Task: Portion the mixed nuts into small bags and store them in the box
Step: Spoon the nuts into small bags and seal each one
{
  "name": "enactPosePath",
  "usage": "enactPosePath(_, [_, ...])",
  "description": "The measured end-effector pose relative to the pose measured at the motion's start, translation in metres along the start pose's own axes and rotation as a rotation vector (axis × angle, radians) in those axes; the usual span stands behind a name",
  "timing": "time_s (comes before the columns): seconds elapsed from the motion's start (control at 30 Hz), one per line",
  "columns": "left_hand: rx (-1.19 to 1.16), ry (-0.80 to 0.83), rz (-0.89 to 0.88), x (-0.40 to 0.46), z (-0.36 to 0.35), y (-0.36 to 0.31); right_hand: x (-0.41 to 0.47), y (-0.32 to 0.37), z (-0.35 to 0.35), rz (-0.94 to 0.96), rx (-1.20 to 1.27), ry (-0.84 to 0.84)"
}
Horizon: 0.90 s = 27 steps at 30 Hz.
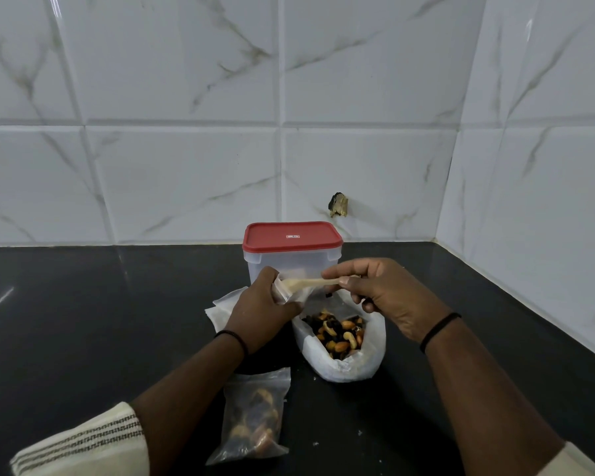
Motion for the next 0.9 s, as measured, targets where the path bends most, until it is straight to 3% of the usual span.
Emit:
enactPosePath(0.27, [-0.011,-0.002,0.001,0.001,0.0,0.001,0.0,0.0,0.004,0.005,0.066,-0.029])
enactPosePath(0.43, [-0.003,0.009,0.013,0.002,-0.002,0.004,-0.003,-0.005,0.021,-0.062,0.147,-0.243])
enactPosePath(0.53, [0.024,0.025,0.001,0.001,-0.004,0.004,-0.005,-0.002,0.037,-0.013,-0.134,-0.417])
enactPosePath(0.63, [0.071,0.043,-0.024,0.001,-0.006,0.003,-0.005,-0.001,0.044,-0.016,-0.505,-0.476])
enactPosePath(0.8, [0.088,0.048,-0.029,0.001,-0.006,0.003,-0.003,-0.001,0.043,-0.006,-0.659,-0.457])
enactPosePath(0.9, [0.085,0.049,-0.028,0.001,-0.006,0.003,0.0,-0.006,0.044,-0.061,-0.621,-0.414])
Point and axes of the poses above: each hand's wrist, its own x-axis towards the middle knuckle, its own z-axis out of the back of the hand, y = z × x, the point moved 7 cm from there along x, towards the middle knuckle, and after that the axes turned 6 degrees about x, right-handed, at the moved point
